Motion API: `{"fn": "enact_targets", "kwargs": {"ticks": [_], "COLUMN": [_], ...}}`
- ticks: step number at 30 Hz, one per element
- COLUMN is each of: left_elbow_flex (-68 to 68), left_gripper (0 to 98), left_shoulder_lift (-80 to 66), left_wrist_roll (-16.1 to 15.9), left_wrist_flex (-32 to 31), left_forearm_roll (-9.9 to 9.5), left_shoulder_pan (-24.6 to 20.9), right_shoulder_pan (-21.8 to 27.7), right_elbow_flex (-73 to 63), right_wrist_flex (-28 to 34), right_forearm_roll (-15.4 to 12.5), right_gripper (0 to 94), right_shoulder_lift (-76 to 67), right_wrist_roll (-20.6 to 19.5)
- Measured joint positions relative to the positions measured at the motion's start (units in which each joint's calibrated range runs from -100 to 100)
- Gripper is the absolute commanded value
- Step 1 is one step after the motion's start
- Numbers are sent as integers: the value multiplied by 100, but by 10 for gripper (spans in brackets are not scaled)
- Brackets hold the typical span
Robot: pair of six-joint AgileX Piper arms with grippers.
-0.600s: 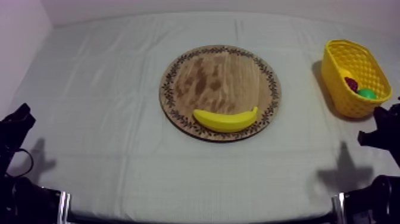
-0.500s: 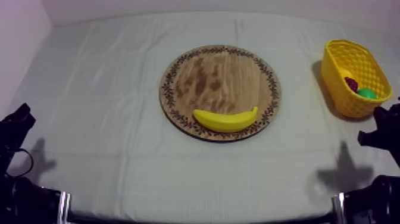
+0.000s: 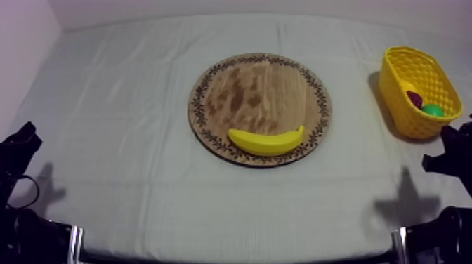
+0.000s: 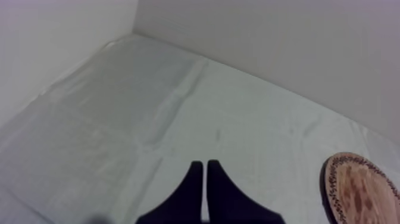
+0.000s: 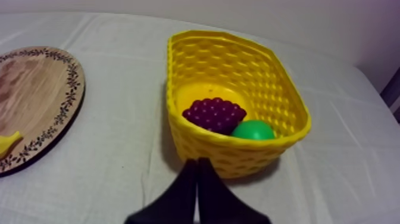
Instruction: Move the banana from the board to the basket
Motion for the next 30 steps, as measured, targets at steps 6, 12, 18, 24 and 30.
{"fn": "enact_targets", "kwargs": {"ticks": [6,12,18,24,30], "left_elbow_flex": [0,0,0,0,0], "left_gripper": [1,1,1,1,1], "left_shoulder_lift": [0,0,0,0,0], "left_wrist_roll": [0,0,0,0,0], "left_wrist_flex": [0,0,0,0,0], "left_forearm_roll": [0,0,0,0,0], "left_shoulder_pan": [0,0,0,0,0], "right_shoulder_pan": [-210,-749,-1441,-2091,-2563], "right_elbow_flex": [0,0,0,-70,-244], "right_wrist_flex": [11,106,165,483,784], "right_forearm_roll": [0,7,28,67,162], "right_gripper": [5,5,5,6,7], "right_shoulder_lift": [0,0,0,0,21], "right_wrist_roll": [33,47,139,-35,-93]}}
